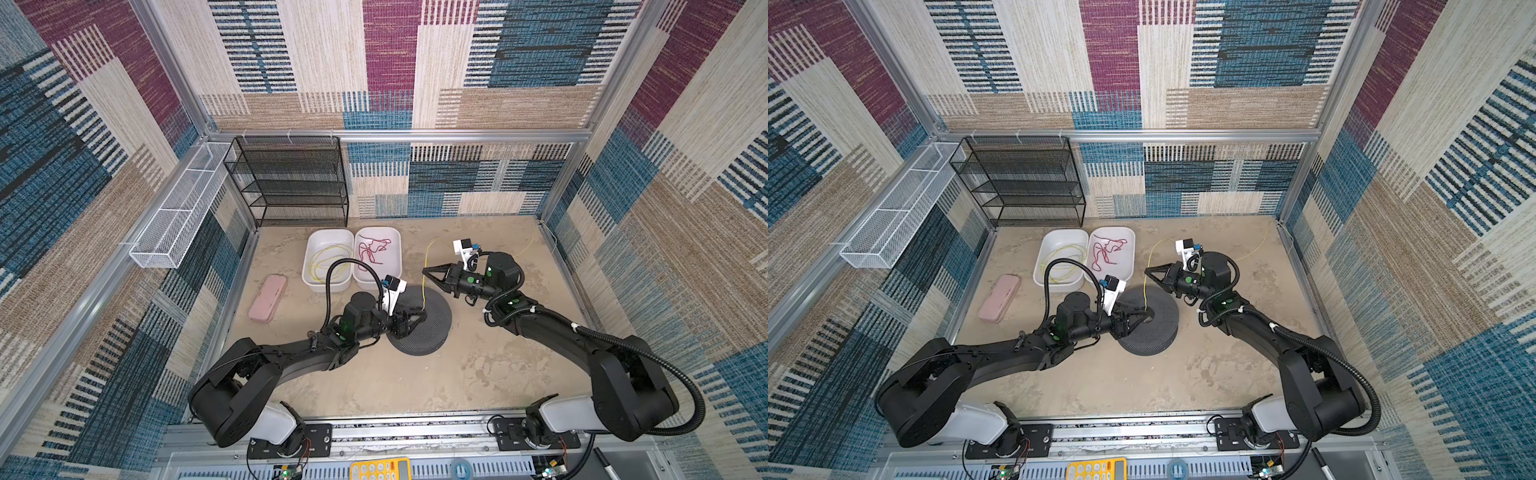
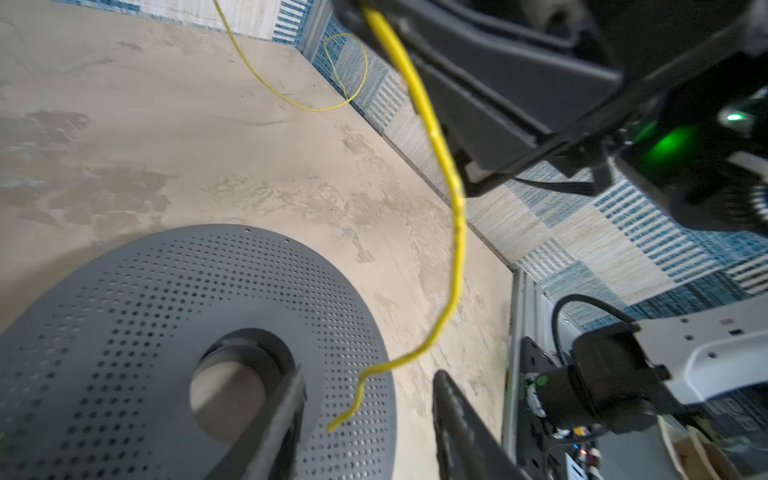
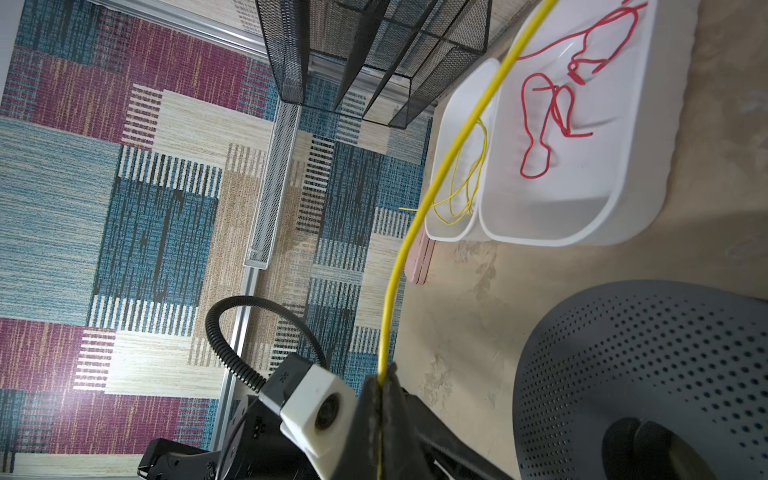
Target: Wrap the cables
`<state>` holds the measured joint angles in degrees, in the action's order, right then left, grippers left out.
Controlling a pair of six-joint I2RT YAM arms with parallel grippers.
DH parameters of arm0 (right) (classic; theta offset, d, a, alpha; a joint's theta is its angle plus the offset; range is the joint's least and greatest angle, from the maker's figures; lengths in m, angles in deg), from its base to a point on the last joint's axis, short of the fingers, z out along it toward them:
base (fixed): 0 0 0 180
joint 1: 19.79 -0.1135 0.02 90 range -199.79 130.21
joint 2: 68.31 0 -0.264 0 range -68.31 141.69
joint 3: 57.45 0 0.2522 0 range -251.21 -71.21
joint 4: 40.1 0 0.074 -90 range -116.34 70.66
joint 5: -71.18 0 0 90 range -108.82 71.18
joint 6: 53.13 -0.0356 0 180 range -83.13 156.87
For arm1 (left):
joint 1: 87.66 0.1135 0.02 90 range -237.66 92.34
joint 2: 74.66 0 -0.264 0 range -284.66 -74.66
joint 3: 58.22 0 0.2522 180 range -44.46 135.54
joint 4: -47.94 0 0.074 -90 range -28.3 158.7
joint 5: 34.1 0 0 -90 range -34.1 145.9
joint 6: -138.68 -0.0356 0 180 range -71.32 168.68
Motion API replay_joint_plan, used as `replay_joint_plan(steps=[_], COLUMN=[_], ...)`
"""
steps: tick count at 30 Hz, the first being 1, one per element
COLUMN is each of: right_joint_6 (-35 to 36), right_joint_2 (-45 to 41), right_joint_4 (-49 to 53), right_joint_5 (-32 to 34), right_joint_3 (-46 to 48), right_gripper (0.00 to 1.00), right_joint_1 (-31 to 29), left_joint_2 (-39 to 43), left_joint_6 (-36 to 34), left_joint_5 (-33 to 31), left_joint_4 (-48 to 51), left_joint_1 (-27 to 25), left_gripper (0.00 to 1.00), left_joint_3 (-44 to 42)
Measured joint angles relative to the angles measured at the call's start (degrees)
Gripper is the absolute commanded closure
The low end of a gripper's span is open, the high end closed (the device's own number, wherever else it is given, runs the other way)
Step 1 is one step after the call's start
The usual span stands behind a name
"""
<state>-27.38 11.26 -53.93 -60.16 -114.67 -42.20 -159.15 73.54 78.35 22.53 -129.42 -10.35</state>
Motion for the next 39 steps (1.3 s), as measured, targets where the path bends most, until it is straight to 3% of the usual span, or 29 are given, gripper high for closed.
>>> replay_joint_plan(steps=[2,8,14,19,27,39], right_joint_6=[-0.17,-0.22,-0.83,-1.22,1.42,9.55], right_joint_2=[-0.33,-0.74,-0.26,0.24,2.75,8.98], right_joint_4=[0.00,0.02,0.00,-0.04,3.02,9.60], right_joint_5=[0.00,0.92,1.44,2.01,2.58,2.29], right_joint_3=[0.00,0.00,-0.42,-0.79,-5.99,-11.89], right_gripper=[1.00,1.00,1.00,1.00,1.00,1.00], right_joint_1=[0.00,0.00,0.00,-0.02,-0.09,-0.24], left_joint_2=[-1.46,-4.63,-4.81,-4.87,-0.85,10.97], left_joint_6=[-0.31,0.09,0.28,0.24,0.72,2.21], left_joint_5=[0.04,0.79,1.90,1.92,1.84,0.98], left_joint_4=[-1.22,-4.98,-6.62,-6.88,-5.49,11.39], left_joint_1=[-0.11,-0.33,-1.03,-1.07,-1.05,-0.96], left_gripper=[0.61,0.64,0.88,1.00,1.00,1.00], left_joint_3=[0.24,0.22,0.17,-0.09,-0.59,-0.55])
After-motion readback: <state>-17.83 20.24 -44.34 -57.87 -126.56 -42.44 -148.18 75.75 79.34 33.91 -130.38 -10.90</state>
